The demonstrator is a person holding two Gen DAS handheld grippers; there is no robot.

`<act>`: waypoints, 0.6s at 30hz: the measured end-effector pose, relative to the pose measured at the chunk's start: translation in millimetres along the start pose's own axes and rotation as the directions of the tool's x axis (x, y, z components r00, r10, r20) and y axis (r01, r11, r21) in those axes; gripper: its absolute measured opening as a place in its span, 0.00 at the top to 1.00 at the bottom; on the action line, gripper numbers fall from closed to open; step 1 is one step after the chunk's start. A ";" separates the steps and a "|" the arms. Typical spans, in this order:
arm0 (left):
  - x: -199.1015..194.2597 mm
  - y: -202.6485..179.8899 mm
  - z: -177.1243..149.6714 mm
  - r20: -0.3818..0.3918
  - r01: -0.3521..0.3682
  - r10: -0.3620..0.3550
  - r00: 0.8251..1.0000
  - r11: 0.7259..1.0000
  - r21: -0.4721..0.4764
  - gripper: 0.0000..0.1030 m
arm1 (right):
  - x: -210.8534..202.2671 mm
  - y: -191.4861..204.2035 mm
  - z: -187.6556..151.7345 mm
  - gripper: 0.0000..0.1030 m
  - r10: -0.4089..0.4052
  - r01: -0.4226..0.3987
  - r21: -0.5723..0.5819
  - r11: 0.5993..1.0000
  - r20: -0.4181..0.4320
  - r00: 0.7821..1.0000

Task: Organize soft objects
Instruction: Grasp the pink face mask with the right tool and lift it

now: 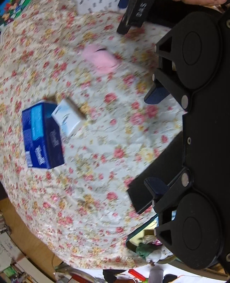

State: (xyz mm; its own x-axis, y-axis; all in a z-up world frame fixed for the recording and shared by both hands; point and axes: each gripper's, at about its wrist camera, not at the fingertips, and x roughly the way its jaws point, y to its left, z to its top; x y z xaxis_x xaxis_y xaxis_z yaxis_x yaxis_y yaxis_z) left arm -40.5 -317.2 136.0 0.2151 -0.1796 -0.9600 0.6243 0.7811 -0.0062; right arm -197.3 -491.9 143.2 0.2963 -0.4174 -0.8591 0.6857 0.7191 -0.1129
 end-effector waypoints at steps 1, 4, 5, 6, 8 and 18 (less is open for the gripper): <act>1.9 2.2 4.6 -0.001 -0.002 0.002 1.000 1.000 -0.010 0.15 | 0.6 -0.5 3.8 0.22 0.002 -0.002 -0.002 1.000 0.009 1.000; 9.7 8.9 18.4 -0.015 0.000 -0.001 1.000 0.999 -0.044 0.15 | 2.4 1.9 13.3 0.17 0.000 0.001 -0.017 1.000 0.042 0.999; 12.6 10.6 22.4 -0.021 0.004 -0.005 1.000 0.999 -0.051 0.15 | 3.5 4.2 15.8 0.17 -0.005 0.006 -0.025 1.000 0.051 0.999; 15.8 12.3 26.8 -0.028 0.007 -0.008 1.000 0.998 -0.058 0.15 | 5.0 7.3 18.1 0.16 -0.006 0.009 -0.036 0.999 0.059 0.998; 21.3 14.8 33.8 -0.038 0.016 -0.018 0.999 0.997 -0.071 0.15 | 9.9 14.8 21.9 0.15 0.005 -0.001 -0.071 0.998 0.067 0.998; 48.6 14.8 69.3 -0.074 0.065 -0.077 0.994 0.986 -0.152 0.14 | 50.2 51.1 21.6 0.11 0.035 -0.024 -0.216 0.976 0.046 0.998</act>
State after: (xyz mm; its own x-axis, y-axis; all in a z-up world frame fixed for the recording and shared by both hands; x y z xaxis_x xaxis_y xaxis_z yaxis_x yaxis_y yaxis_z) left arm 31.2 -355.8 108.6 0.1102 -0.1944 -0.9747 0.5156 0.8496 -0.1112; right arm -133.0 -488.1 105.1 0.3502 -0.4172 -0.8386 0.5183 0.8321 -0.1975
